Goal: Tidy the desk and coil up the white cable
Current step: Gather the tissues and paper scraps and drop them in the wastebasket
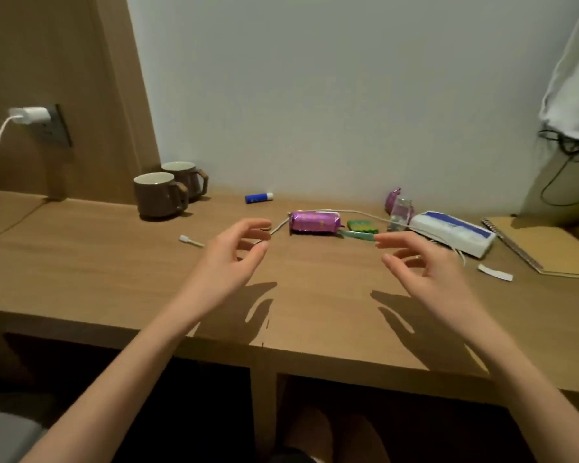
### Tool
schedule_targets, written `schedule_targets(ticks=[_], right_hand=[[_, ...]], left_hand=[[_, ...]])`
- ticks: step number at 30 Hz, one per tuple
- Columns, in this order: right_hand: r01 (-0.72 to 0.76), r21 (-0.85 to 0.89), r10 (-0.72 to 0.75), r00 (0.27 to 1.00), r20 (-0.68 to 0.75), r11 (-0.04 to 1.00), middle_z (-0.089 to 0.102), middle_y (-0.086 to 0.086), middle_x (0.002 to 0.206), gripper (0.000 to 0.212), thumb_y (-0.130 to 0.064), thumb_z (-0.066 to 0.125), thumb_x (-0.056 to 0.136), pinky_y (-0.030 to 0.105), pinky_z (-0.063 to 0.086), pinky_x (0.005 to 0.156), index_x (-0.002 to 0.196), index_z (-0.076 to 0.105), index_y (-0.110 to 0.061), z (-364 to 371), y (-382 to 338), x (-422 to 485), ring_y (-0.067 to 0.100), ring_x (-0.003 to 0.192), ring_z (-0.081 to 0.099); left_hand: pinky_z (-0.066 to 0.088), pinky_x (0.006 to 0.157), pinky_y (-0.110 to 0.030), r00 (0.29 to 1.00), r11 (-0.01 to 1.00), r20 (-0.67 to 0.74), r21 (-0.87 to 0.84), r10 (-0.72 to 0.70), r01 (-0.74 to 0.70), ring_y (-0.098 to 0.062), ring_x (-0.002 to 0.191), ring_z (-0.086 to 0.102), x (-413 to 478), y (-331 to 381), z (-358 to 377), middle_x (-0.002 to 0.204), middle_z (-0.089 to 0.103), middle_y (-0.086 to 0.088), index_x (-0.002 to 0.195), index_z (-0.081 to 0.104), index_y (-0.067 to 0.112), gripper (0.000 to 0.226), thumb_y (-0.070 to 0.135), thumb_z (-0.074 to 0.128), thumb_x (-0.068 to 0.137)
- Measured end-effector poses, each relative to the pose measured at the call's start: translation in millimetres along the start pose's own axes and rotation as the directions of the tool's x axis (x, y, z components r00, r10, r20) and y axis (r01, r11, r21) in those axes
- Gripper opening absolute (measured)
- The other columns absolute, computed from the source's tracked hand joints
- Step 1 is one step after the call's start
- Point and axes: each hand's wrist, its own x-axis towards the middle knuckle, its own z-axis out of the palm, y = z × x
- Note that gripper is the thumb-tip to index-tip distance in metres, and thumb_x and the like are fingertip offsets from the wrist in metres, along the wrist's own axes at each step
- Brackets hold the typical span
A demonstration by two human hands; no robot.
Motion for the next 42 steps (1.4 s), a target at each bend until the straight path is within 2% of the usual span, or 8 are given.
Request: schedule_targets(ticks=[3, 8, 14, 19, 27, 30, 34, 42], right_hand=[[-0.115, -0.143, 0.105, 0.991, -0.079, 0.983, 0.062, -0.011, 0.115, 0.03, -0.025, 0.058, 0.091, 0.038, 0.052, 0.087, 0.12, 0.06, -0.032, -6, 36, 10, 0.009, 0.101, 0.056], [-0.234, -0.339, 0.216, 0.972, -0.09, 0.911, 0.061, -0.002, 0.125, 0.034, -0.025, 0.062, 0.089, 0.037, 0.04, 0.098, 0.123, 0.058, -0.027, -6, 80, 31, 0.018, 0.117, 0.048], [-0.289, -0.531, 0.295, 0.952, -0.076, 0.796, 0.061, -0.005, 0.123, 0.04, -0.032, 0.06, 0.09, 0.037, 0.044, 0.098, 0.129, 0.052, -0.029, -2, 96, 49, 0.017, 0.115, 0.052], [-0.269, -0.452, 0.272, 0.96, -0.058, 0.85, 0.066, -0.006, 0.11, 0.031, -0.025, 0.06, 0.091, 0.032, 0.048, 0.088, 0.121, 0.058, -0.028, 3, 107, 52, 0.013, 0.105, 0.054], [-0.196, -0.388, 0.2, 0.979, -0.029, 0.9, 0.066, -0.009, 0.1, 0.023, -0.023, 0.064, 0.088, 0.023, 0.046, 0.08, 0.11, 0.065, -0.029, 3, 115, 51, 0.007, 0.096, 0.053], [-0.197, -0.378, 0.203, 0.979, -0.026, 0.905, 0.065, -0.009, 0.1, 0.025, -0.022, 0.065, 0.088, 0.02, 0.045, 0.079, 0.111, 0.064, -0.031, 5, 114, 52, 0.005, 0.096, 0.053], [-0.209, -0.35, 0.208, 0.977, -0.04, 0.913, 0.065, -0.008, 0.103, 0.029, -0.018, 0.065, 0.087, 0.018, 0.042, 0.081, 0.114, 0.064, -0.029, 4, 115, 53, 0.005, 0.097, 0.054], [-0.212, -0.316, 0.218, 0.976, -0.017, 0.925, 0.062, -0.007, 0.112, 0.036, -0.01, 0.063, 0.086, 0.017, 0.037, 0.086, 0.119, 0.061, -0.026, 4, 116, 54, 0.006, 0.108, 0.048]], left_hand=[[0.046, 0.09, -0.022, 1.0, 0.999, 0.019, 0.035, 0.013, -0.013, -0.004, 0.112, 0.053, 36, -13, 23, 0.128, 0.056, 0.007, 0.133, 0.047, 0.027, 0.041, 0.025, 0.054, 0.092], [0.035, 0.101, -0.026, 0.999, 0.994, 0.043, 0.104, 0.016, -0.02, -0.007, 0.126, 0.039, 81, -27, 63, 0.138, 0.044, 0.008, 0.137, 0.042, 0.028, 0.044, 0.028, 0.052, 0.094], [0.019, 0.117, -0.04, 0.994, 0.957, 0.096, 0.279, 0.05, -0.075, -0.017, 0.143, 0.016, 123, -48, 102, 0.15, 0.033, 0.003, 0.141, 0.036, 0.027, 0.052, 0.035, 0.051, 0.092], [0.025, 0.114, -0.045, 0.99, 0.917, 0.134, 0.387, 0.046, -0.095, -0.02, 0.141, 0.022, 140, -66, 120, 0.147, 0.039, 0.003, 0.14, 0.038, 0.026, 0.055, 0.045, 0.051, 0.09], [0.038, 0.098, -0.032, 0.997, 0.961, 0.032, 0.265, 0.076, -0.082, -0.015, 0.12, 0.038, 147, -71, 118, 0.127, 0.051, 0.002, 0.128, 0.052, 0.025, 0.038, 0.038, 0.051, 0.092], [0.045, 0.095, -0.036, 0.997, 0.984, -0.026, 0.168, 0.068, -0.062, -0.015, 0.11, 0.049, 160, -73, 112, 0.12, 0.058, 0.0, 0.12, 0.058, 0.022, 0.028, 0.028, 0.048, 0.095], [0.048, 0.092, -0.032, 0.998, 0.994, -0.063, 0.109, -0.021, 0.028, -0.013, 0.104, 0.056, 185, -80, 101, 0.119, 0.061, -0.003, 0.12, 0.059, 0.014, 0.028, 0.021, 0.043, 0.097], [0.042, 0.08, -0.024, 0.957, 0.958, 0.159, 0.193, -0.243, 0.211, -0.013, 0.101, 0.054, 226, -95, 98, 0.128, 0.058, -0.006, 0.13, 0.053, 0.014, 0.035, 0.016, 0.05, 0.095]])
